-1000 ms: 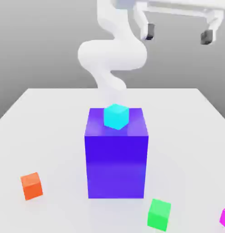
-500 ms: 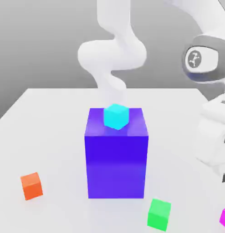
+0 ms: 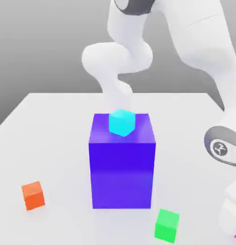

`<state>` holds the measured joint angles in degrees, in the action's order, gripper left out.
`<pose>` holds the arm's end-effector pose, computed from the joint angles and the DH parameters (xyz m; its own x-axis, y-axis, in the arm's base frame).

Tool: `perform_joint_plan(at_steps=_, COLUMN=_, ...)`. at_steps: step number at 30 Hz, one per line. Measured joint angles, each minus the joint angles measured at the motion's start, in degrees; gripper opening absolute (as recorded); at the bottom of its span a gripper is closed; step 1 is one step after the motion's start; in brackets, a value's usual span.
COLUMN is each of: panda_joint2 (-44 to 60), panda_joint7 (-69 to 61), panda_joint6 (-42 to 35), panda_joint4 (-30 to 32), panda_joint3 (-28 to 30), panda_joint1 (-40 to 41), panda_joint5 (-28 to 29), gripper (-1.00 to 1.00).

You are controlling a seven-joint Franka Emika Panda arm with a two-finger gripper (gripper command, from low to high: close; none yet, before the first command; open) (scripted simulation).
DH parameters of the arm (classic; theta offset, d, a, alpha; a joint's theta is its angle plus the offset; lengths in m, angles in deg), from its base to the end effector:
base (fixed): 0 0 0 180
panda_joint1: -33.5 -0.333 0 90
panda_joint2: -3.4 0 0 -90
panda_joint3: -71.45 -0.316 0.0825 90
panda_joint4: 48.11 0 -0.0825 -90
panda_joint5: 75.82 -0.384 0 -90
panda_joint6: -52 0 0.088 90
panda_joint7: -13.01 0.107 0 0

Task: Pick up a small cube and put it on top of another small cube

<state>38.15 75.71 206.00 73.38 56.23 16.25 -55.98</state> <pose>0.4680 0.3168 0.1296 0.9664 -0.2570 0.0002 -0.2570 -0.9664 -0.0014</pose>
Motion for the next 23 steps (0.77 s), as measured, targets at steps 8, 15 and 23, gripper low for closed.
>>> perform_joint_plan(at_steps=8, panda_joint2=-13.8, panda_joint7=-2.6, panda_joint6=-5.8, panda_joint4=7.3, panda_joint3=-2.6, panda_joint1=6.7, panda_joint5=-8.1, gripper=-1.0)
perform_joint_plan(at_steps=15, panda_joint2=-26.3, panda_joint7=-0.5, panda_joint6=-4.2, panda_joint4=20.1, panda_joint3=2.0, panda_joint1=14.6, panda_joint5=-16.1, gripper=-1.0)
perform_joint_plan(at_steps=23, panda_joint2=-18.9, panda_joint7=2.8, panda_joint6=3.7, panda_joint4=20.7, panda_joint3=5.0, panda_joint1=13.5, panda_joint5=-12.5, gripper=1.0)
